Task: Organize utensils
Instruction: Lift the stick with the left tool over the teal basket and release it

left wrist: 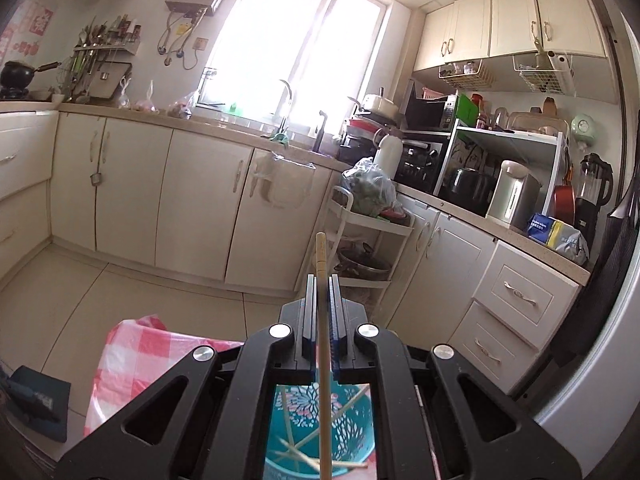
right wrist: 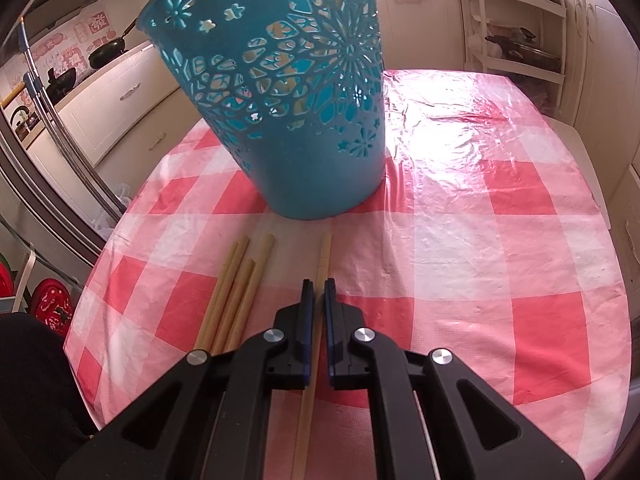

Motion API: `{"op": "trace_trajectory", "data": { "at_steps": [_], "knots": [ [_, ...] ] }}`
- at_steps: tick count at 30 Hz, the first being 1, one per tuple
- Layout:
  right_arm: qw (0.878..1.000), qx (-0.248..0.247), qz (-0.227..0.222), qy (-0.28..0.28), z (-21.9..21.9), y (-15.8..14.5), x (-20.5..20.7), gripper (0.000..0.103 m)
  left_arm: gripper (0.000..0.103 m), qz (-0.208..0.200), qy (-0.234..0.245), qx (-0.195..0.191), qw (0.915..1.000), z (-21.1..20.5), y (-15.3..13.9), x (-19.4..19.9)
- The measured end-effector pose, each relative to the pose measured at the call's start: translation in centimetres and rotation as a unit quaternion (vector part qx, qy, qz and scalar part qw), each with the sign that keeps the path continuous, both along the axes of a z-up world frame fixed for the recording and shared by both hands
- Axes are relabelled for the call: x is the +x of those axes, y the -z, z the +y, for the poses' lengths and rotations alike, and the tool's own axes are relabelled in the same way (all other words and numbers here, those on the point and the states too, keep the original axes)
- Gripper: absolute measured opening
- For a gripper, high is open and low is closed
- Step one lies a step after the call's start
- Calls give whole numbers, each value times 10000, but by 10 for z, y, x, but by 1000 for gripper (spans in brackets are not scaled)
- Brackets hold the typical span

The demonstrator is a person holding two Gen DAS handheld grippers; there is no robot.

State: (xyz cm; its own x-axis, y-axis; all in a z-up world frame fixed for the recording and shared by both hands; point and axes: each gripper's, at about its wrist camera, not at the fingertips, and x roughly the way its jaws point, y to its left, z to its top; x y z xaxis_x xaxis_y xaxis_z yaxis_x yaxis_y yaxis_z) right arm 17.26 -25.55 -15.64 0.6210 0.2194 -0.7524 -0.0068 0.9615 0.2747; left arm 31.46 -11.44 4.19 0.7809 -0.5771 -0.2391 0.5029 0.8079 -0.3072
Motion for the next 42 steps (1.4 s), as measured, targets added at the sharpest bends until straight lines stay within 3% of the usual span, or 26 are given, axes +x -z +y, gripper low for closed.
{"op": "trace_trajectory", "data": {
  "at_steps": [8,15,23,31,34,38,42],
  "knots": [
    [9994,348,49,-11,-9,2,3,6,5,-65,-282,-208,9994,-23,11,50],
    [9987,514,69,-10,-14,2,3,6,5,-52,-461,-249,9986,-24,28,64],
    [9986,523,69,-9,-14,2,3,6,5,8,-411,36,9991,-28,43,59],
    [9990,442,46,-18,-12,2,2,6,6,327,-119,774,9964,-29,63,39],
    [9991,429,38,-13,-12,2,2,6,17,493,-134,871,9949,-18,69,30],
    [9992,409,31,-12,-11,1,1,6,48,532,-324,929,9937,10,67,12],
    [9994,356,40,3,-10,1,0,6,58,635,-532,934,9922,47,70,-3]
  ]
}}
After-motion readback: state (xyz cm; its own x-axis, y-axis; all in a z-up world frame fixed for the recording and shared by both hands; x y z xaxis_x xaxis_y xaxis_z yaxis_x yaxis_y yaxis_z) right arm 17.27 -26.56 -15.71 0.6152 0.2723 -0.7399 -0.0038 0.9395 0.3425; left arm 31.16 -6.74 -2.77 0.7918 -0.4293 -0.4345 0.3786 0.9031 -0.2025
